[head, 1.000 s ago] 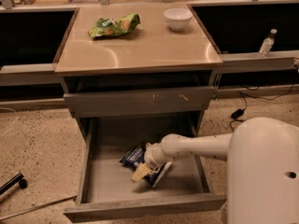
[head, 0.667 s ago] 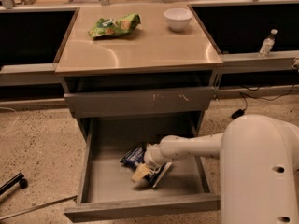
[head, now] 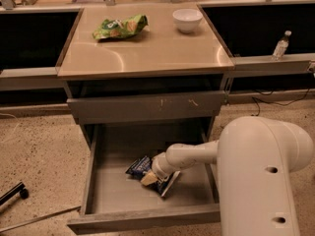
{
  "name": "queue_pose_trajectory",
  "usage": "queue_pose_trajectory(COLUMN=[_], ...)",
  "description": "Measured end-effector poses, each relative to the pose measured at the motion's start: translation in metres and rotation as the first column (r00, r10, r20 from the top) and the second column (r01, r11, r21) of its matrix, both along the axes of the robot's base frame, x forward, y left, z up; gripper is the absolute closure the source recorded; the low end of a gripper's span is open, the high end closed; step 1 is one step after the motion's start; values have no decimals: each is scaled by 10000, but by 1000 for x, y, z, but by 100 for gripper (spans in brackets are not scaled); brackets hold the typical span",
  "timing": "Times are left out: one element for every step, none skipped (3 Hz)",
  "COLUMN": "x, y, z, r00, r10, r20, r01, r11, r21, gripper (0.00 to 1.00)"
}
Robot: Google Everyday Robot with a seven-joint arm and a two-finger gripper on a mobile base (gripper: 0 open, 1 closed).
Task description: Pick blue chip bag from middle drawer and place on counter
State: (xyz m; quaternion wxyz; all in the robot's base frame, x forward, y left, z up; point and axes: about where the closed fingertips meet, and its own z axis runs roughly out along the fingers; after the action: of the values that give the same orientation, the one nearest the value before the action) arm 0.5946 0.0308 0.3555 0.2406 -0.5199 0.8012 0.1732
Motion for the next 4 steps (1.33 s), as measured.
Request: queue_pose_trajectory(x=[0,1,45,86], y=[0,-8,-23,-22], z=[0,18,115,214], r00=[10000,9998,9978,9876], r10=[0,-53,-8,419], r20=[-1,-198,670,1515], r01=[0,66,-124,-853], r11=[10000,9977,9804,9524], r21=[2,670,1965,2926], gripper=[63,86,100,100])
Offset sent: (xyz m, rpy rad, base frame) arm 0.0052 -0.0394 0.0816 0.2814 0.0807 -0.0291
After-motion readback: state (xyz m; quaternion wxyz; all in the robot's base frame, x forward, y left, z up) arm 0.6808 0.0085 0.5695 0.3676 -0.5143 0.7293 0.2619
